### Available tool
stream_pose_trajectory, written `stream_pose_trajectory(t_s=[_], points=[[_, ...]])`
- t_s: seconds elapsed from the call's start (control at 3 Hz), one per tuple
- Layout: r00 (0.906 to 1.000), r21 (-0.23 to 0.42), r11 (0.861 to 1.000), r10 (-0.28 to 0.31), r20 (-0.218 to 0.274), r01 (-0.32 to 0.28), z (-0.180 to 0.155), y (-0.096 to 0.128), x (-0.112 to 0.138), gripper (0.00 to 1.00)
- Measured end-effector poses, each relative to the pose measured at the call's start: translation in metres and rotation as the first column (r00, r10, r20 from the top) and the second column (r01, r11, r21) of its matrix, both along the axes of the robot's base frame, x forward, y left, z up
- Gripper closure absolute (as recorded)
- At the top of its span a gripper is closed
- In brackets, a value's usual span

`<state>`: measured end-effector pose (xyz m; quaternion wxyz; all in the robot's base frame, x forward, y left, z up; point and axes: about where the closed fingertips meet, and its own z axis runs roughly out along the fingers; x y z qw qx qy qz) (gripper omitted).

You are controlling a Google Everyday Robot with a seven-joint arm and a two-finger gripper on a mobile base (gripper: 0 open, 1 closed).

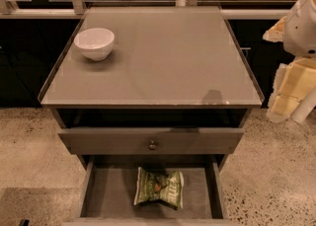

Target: Pick green jalapeno chip bag from middle drawer and place on counter

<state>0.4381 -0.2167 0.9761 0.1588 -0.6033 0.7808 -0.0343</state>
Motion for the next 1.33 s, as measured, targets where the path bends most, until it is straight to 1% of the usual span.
stream_pose_trajectory(t_s=[0.33, 0.67, 1.0, 1.33], points=[[1.0, 0.0, 1.0, 0.0, 0.0, 0.0, 0.0, 0.0, 0.0, 0.0], [0.9995, 0.003, 1.0, -0.002, 0.033, 0.002, 0.004, 0.001, -0.002, 0.0], [0.998, 0.067, 0.998, -0.008, 0.063, 0.003, -0.018, 0.002, -0.017, 0.0], [0.9978, 0.231, 0.972, -0.058, 0.03, 0.05, -0.088, -0.001, -0.022, 0.0]])
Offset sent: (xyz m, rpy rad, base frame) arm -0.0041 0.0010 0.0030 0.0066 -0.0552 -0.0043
